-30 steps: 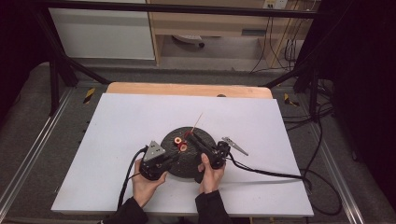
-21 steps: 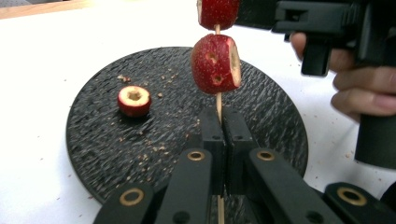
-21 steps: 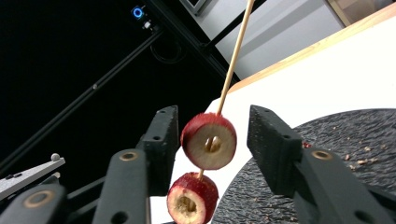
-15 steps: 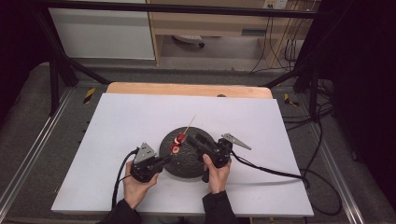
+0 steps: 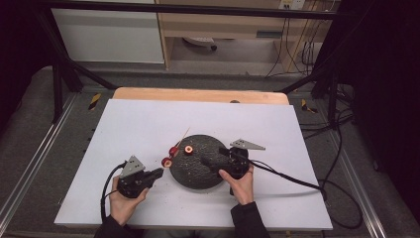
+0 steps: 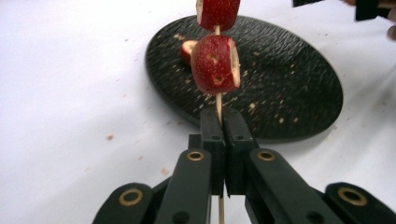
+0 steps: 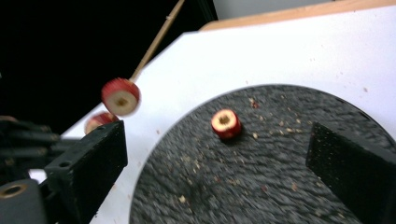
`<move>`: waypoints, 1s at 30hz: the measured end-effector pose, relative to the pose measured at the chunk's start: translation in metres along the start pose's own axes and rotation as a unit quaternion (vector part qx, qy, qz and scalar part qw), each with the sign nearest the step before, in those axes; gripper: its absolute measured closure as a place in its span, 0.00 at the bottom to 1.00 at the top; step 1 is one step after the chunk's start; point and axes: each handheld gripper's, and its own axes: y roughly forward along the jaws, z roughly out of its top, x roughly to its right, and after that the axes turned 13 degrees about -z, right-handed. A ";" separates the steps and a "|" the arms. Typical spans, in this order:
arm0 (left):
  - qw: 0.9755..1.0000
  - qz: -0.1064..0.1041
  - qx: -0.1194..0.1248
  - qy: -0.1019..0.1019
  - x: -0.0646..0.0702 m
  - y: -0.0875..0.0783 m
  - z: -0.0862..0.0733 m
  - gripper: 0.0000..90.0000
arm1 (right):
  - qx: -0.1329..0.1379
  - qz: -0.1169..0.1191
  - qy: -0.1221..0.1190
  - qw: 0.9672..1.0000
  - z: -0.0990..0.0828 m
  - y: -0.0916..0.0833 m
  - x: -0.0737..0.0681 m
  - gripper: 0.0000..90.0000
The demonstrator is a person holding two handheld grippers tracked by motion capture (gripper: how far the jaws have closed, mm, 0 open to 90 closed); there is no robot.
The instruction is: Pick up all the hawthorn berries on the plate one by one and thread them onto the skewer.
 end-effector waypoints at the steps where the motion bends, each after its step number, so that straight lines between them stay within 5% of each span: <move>1: 1.000 0.001 0.000 0.001 -0.001 -0.003 -0.001 0.98 | -0.005 -0.003 -0.008 1.000 0.001 -0.001 0.001 0.05; 13: 1.000 0.000 -0.010 -0.007 -0.015 -0.026 -0.020 0.98 | -0.066 -0.028 -0.071 0.995 0.014 -0.002 0.001 0.03; 19: 1.000 0.002 -0.012 -0.011 -0.019 -0.031 -0.027 0.98 | -0.097 -0.035 -0.117 0.988 0.028 0.007 -0.011 0.04; 30: 1.000 0.003 -0.019 -0.008 -0.022 -0.034 -0.032 0.98 | -0.158 -0.050 -0.184 0.969 0.051 0.036 -0.028 0.08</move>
